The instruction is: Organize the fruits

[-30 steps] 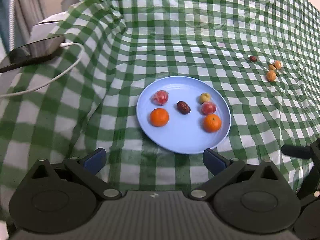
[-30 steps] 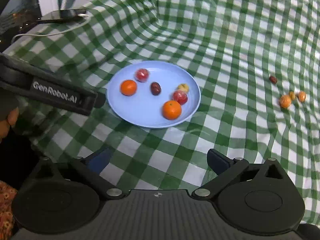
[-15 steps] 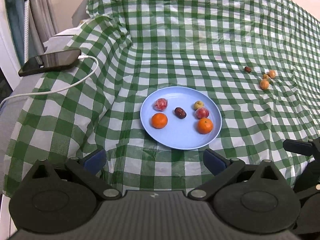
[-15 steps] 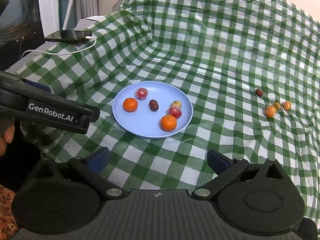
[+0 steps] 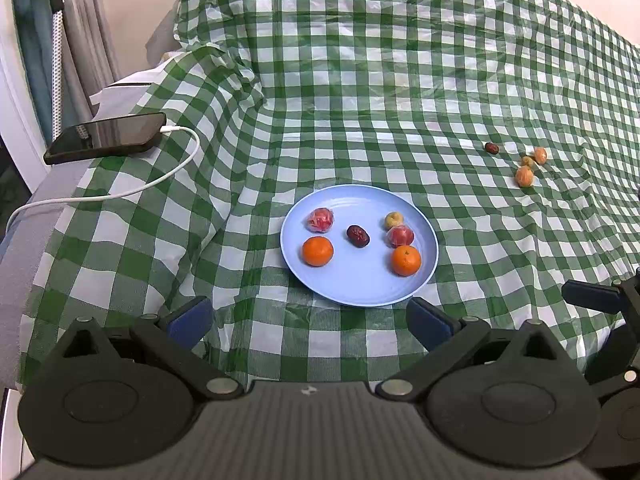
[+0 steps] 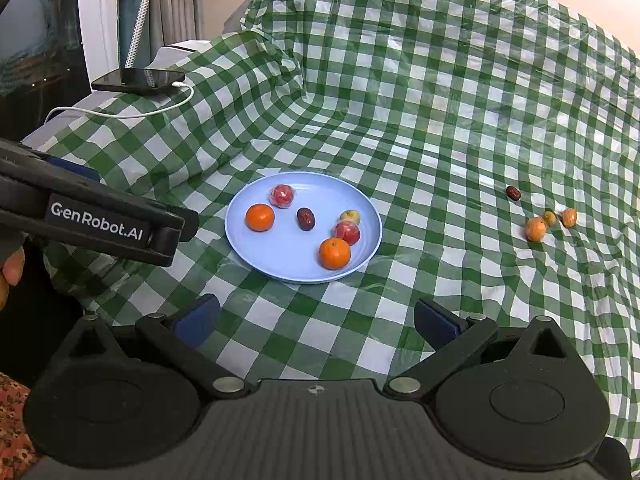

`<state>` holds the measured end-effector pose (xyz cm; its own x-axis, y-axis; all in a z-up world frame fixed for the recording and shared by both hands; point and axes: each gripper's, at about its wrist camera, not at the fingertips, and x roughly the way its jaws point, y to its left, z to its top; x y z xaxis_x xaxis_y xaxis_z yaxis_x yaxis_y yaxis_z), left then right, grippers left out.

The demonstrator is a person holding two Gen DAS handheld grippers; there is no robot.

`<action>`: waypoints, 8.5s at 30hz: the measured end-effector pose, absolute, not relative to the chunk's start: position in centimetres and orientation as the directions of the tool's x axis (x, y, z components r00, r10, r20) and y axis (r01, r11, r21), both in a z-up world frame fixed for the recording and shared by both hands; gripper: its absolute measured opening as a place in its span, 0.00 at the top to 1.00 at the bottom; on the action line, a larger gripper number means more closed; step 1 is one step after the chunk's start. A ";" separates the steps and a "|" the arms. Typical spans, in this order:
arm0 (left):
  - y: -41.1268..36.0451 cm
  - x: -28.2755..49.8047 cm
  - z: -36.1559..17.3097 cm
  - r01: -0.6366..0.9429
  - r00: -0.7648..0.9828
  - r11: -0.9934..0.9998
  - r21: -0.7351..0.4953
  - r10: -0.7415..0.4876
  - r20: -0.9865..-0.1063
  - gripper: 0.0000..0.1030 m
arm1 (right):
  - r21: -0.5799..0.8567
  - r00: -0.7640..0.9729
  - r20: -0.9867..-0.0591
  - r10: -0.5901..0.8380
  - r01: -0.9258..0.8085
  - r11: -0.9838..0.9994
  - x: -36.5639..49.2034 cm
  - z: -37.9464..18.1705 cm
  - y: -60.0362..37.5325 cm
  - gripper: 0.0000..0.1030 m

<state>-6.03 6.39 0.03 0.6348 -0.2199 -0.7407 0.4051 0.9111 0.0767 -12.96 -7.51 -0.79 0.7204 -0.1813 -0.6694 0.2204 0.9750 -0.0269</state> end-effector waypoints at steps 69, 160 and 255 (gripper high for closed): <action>0.2 -2.2 -0.7 0.454 0.599 0.884 0.110 -0.211 -0.773 0.00 | 0.018 0.665 -0.672 -0.326 0.455 0.890 -13.3 -2.8 -16.8 0.01; 8.5 -6.1 1.4 0.388 0.566 0.922 0.011 -0.229 -0.792 0.61 | 0.057 0.789 -0.607 -0.097 0.164 0.985 -14.3 1.4 -8.1 0.66; 5.8 3.3 -4.6 0.382 0.490 0.924 0.006 -0.197 -0.849 0.00 | 0.030 0.592 -0.803 -0.066 0.150 0.988 -4.2 -4.2 -11.3 0.03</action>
